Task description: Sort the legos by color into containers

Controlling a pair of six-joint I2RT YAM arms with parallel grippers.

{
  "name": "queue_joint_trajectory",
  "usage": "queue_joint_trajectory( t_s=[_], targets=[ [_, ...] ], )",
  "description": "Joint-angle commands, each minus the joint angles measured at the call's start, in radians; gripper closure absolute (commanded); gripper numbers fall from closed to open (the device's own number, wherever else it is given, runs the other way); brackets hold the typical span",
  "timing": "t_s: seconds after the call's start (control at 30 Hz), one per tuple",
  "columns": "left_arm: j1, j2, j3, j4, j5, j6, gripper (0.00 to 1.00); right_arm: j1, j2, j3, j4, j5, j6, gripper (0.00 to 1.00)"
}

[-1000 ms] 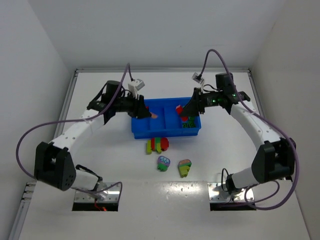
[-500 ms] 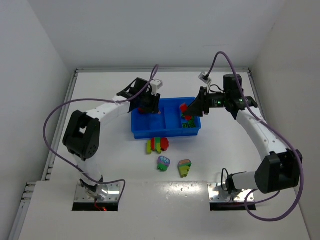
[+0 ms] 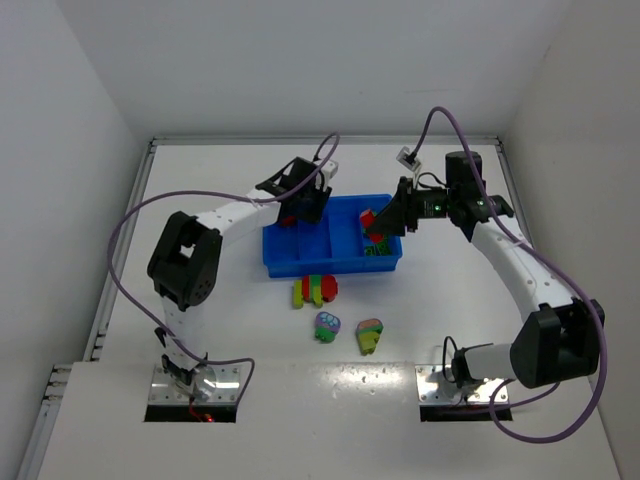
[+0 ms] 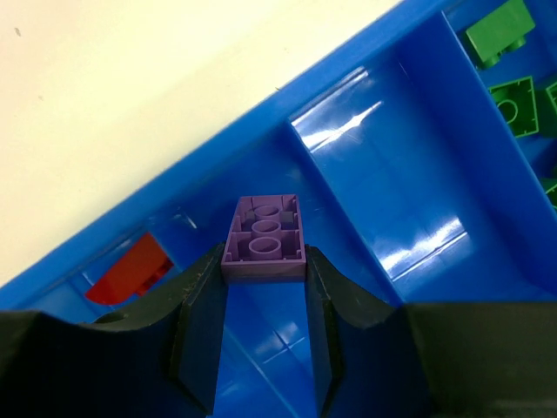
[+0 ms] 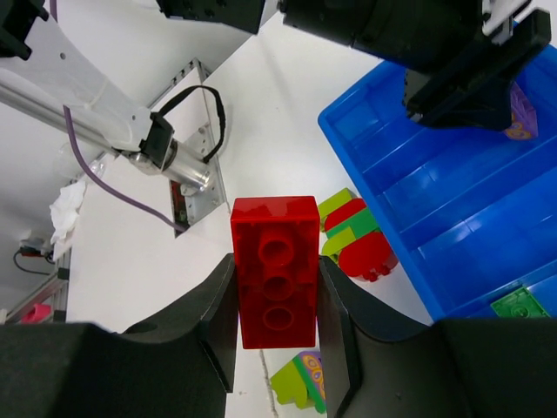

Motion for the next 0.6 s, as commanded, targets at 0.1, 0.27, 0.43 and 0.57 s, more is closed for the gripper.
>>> queue_joint_trajectory(
  t_s=[0.1,0.27,0.43,0.57],
  targets=[
    [-0.017,0.017,0.034,0.012,-0.042,-0.009,0.54,-0.005,-0.023,-0.006,0.036,-0.01,-0.015,0.92],
    [-0.026,0.057,0.044,0.012,-0.062,-0.009,0.45,-0.005,-0.023,-0.006,0.036,-0.001,-0.015,0.92],
    [-0.026,0.046,0.054,0.012,-0.061,-0.019,0.42,-0.005,-0.023,-0.006,0.036,0.008,-0.006,0.92],
    [-0.026,-0.058,0.024,0.012,-0.01,-0.019,0.42,-0.005,-0.023,-0.006,0.036,0.017,-0.006,0.92]
  ],
)
